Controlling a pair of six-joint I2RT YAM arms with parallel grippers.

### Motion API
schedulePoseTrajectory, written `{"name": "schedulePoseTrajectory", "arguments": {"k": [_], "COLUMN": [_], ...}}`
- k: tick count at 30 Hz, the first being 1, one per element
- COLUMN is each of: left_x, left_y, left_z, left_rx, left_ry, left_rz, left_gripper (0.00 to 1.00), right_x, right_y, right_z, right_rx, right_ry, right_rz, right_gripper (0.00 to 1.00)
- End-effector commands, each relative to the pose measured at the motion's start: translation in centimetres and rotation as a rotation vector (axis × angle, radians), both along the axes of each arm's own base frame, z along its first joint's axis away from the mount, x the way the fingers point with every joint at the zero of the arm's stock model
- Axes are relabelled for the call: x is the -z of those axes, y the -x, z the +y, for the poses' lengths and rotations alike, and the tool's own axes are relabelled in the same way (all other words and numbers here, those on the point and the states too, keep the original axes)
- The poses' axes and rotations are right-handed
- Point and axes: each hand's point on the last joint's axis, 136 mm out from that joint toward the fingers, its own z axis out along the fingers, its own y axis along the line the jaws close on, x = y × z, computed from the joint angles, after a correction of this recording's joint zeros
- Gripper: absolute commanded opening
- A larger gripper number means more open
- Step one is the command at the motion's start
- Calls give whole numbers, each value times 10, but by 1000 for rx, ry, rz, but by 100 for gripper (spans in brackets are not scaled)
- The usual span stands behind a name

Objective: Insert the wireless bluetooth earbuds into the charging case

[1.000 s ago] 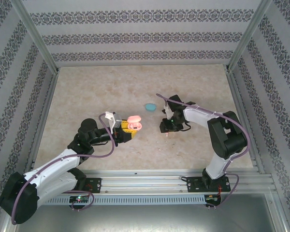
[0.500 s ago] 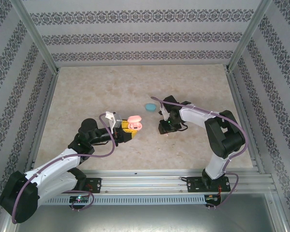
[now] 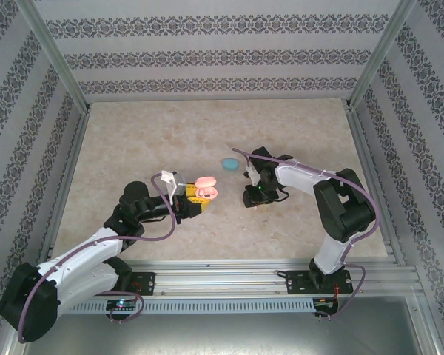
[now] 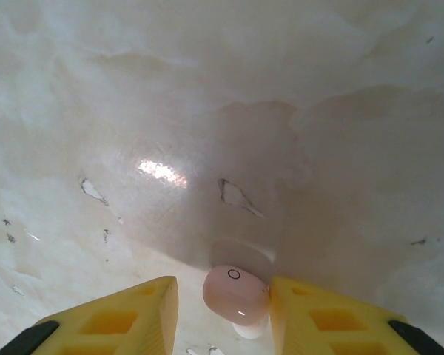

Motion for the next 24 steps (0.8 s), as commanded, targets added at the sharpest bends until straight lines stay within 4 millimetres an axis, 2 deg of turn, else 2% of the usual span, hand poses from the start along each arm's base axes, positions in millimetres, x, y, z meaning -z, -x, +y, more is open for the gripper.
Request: {"name": "schedulePoseTrajectory", "arguments": {"k": [1,14,18,24], "left_x": [-8,-7,-7,-8], "left_y": [5,4,4,4], "left_z": [-3,-4,-4,-4], "left_rx": [22,25,26,26], "left_ry": [15,10,10,13], "left_rz": [-25,-22,-22,-21], "left_gripper": [20,20,20,20], "right_x": [-9,-29,-34,-33], "right_y": [5,9,9,2], "right_z": [6,-3,-5,-14], "right_rx": [15,47,-32,-221], "right_ry": [-31,-39,-30,75], "right_rz": [22,14,-27,-132], "right_gripper": [37,38,38,39]}}
